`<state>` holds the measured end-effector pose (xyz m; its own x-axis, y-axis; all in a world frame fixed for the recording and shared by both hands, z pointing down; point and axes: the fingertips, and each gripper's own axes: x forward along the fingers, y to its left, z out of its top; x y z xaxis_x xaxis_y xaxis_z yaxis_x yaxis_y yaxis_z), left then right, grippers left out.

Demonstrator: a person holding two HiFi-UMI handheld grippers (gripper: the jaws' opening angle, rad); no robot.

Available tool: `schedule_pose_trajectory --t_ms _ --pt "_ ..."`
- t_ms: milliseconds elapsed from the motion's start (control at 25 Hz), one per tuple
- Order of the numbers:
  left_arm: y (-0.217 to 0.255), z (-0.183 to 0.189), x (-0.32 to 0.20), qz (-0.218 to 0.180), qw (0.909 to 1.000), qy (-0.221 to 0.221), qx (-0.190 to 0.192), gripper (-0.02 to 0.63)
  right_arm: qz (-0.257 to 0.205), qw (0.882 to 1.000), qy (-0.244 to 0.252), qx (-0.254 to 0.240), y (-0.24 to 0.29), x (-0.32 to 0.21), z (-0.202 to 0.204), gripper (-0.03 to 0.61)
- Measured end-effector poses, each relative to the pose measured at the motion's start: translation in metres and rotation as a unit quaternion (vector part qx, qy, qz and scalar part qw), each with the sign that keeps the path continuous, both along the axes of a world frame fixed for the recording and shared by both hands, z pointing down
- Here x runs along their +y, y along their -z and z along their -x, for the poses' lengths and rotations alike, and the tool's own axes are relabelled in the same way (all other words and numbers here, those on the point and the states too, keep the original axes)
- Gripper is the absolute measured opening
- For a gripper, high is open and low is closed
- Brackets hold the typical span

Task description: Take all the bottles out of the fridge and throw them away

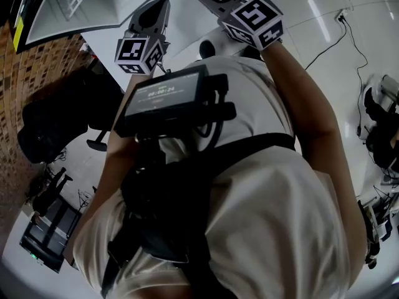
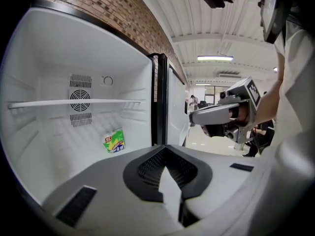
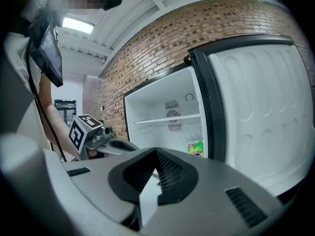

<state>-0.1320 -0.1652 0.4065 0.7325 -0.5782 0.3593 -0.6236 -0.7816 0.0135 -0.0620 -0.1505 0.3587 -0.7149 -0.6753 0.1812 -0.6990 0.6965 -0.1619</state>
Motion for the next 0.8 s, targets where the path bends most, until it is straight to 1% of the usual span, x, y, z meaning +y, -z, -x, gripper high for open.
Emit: schedule_pose_trajectory --t_ms 360,520,680,800 --pt "-0.019 -0.013 -0.035 -0.014 0.9964 -0.033 -0.077 0.011 0.006 0.999 -0.037 -0.011 -0.009 -0.003 -0.022 0.003" --pt "-0.024 -0.024 -0.050 -0.015 0.9938 -0.052 -0.097 0.011 0.013 0.998 -0.055 -0.011 -0.013 -0.007 -0.031 0.003" --pt "-0.031 -0.025 -0.060 -0.012 0.9898 -0.064 -0.126 0.011 0.020 0.998 -0.064 -0.009 -0.018 -0.008 -0.033 0.003" --pt "-0.043 -0.022 -0.075 -0.013 0.9844 -0.064 -0.163 0.012 0.025 0.997 -0.071 -0.006 -0.019 -0.007 -0.037 0.003"
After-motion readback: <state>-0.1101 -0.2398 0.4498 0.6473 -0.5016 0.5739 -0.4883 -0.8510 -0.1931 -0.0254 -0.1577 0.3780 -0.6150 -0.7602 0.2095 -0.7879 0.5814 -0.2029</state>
